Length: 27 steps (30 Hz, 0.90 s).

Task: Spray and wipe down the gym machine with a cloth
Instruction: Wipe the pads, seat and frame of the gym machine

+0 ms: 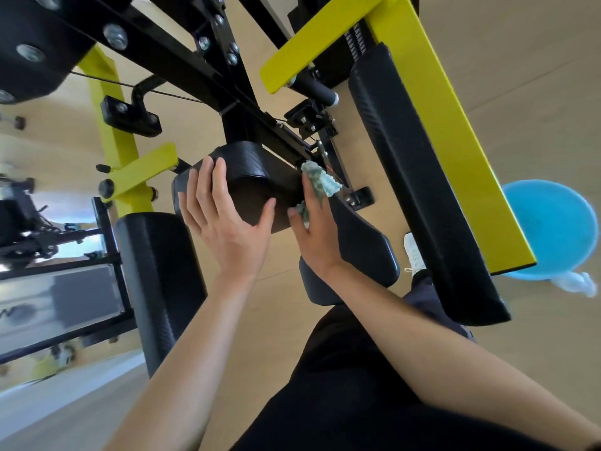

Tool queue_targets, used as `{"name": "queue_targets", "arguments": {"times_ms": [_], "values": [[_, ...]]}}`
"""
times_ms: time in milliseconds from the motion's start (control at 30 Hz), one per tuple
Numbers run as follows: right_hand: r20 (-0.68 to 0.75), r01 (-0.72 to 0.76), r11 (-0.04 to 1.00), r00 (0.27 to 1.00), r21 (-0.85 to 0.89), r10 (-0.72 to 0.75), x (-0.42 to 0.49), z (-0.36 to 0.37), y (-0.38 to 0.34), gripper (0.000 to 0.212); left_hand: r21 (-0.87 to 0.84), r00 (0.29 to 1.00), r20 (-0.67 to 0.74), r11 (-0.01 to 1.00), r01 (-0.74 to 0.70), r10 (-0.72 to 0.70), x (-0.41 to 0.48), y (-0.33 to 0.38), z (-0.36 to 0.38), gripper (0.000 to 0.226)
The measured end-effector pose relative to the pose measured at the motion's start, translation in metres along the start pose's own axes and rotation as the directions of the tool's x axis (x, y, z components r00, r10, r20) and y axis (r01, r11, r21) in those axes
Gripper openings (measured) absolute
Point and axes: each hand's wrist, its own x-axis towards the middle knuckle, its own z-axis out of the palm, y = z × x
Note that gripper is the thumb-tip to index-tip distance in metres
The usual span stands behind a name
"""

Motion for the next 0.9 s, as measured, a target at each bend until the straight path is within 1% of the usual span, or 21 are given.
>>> {"name": "queue_targets", "arguments": {"times_ms": [67,167,233,267,300,333,367,400,467,500,533,567,600,667,700,733,767,800,833,867,900], "values": [[0.015,-0.033,0.999,0.999,-0.008,0.033,0.002,-0.007,0.011,0.065,-0.008,1.000,0.001,1.000,0.000,0.000,0.000,0.000,0.000,0.083],[0.006,-0.180,0.984,0.984,-0.006,0.180,0.006,-0.016,0.028,0.057,-0.014,1.000,0.007,1.000,0.006,-0.006,0.000,0.000,0.001,0.082],[0.023,-0.281,0.958,0.960,0.062,0.280,0.005,-0.016,0.029,0.051,-0.019,1.000,0.014,1.000,0.010,-0.010,-0.001,-0.001,0.001,0.081],[0.035,-0.348,0.925,0.937,0.149,0.347,0.006,-0.014,0.028,0.047,-0.022,1.000,0.014,1.000,0.011,-0.010,-0.001,-0.001,0.001,0.082],[0.053,-0.425,0.857,0.902,0.291,0.429,0.009,-0.013,0.026,0.044,-0.026,1.000,0.014,1.000,0.011,-0.011,0.000,-0.001,0.001,0.082],[0.089,-0.494,0.743,0.854,0.452,0.513,0.012,-0.011,0.023,0.041,-0.032,1.000,0.015,0.999,0.011,-0.010,0.000,-0.001,0.001,0.082],[0.146,-0.531,0.598,0.808,0.601,0.570,0.016,-0.010,0.022,0.040,-0.040,1.000,0.018,0.999,0.010,-0.009,-0.001,-0.002,0.002,0.082],[0.211,-0.538,0.456,0.779,0.709,0.591,0.016,-0.010,0.019,0.034,-0.049,1.000,0.024,0.999,0.011,-0.010,-0.001,-0.002,0.002,0.082],[0.290,-0.512,0.221,0.736,0.830,0.612,0.017,-0.013,0.007,0.012,-0.069,0.999,0.045,0.997,0.017,-0.014,-0.001,-0.003,0.002,0.082],[0.305,-0.489,0.123,0.701,0.864,0.645,0.016,-0.016,0.001,0.010,-0.080,0.998,0.058,0.997,0.021,-0.016,-0.001,-0.004,0.002,0.082],[0.308,-0.478,0.072,0.666,0.876,0.679,0.015,-0.018,-0.003,0.015,-0.096,0.998,0.065,0.995,0.024,-0.018,-0.002,-0.005,0.002,0.082],[0.299,-0.485,0.067,0.636,0.872,0.712,0.014,-0.017,-0.004,0.020,-0.122,0.998,0.052,0.992,0.029,-0.022,-0.004,-0.005,0.002,0.080],[0.290,-0.502,0.081,0.614,0.861,0.734,0.014,-0.016,-0.006,0.022,-0.170,0.999,0.019,0.985,0.038,-0.035,-0.010,-0.004,0.002,0.076],[0.258,-0.571,0.161,0.582,0.805,0.771,0.015,-0.012,-0.009,0.016,-0.322,0.992,-0.048,0.942,0.091,-0.113,-0.032,0.000,0.003,0.068],[0.248,-0.602,0.194,0.571,0.774,0.783,0.016,-0.011,-0.010,0.014,-0.417,0.983,-0.028,0.896,0.155,-0.183,-0.047,0.003,0.003,0.062],[0.242,-0.623,0.206,0.556,0.755,0.795,0.017,-0.010,-0.012,0.015,-0.509,0.964,0.056,0.823,0.250,-0.259,-0.062,0.008,0.002,0.055],[0.230,-0.633,0.214,0.543,0.744,0.807,0.016,-0.010,-0.014,0.020,-0.564,0.923,0.199,0.732,0.382,-0.328,-0.073,0.013,0.001,0.048],[0.210,-0.640,0.244,0.548,0.729,0.810,0.014,-0.011,-0.017,0.023,-0.562,0.846,0.368,0.632,0.533,-0.386,-0.082,0.016,0.002,0.041],[0.188,-0.649,0.286,0.560,0.705,0.807,0.013,-0.011,-0.017,0.024,-0.522,0.734,0.532,0.519,0.677,-0.422,-0.088,0.020,0.004,0.038],[0.177,-0.660,0.319,0.570,0.680,0.803,0.011,-0.011,-0.019,0.025,-0.465,0.593,0.676,0.372,0.804,-0.437,-0.088,0.022,0.008,0.039],[0.175,-0.660,0.334,0.580,0.673,0.796,0.008,-0.012,-0.022,0.028,-0.398,0.443,0.792,0.195,0.897,-0.421,-0.085,0.024,0.012,0.042]]}}
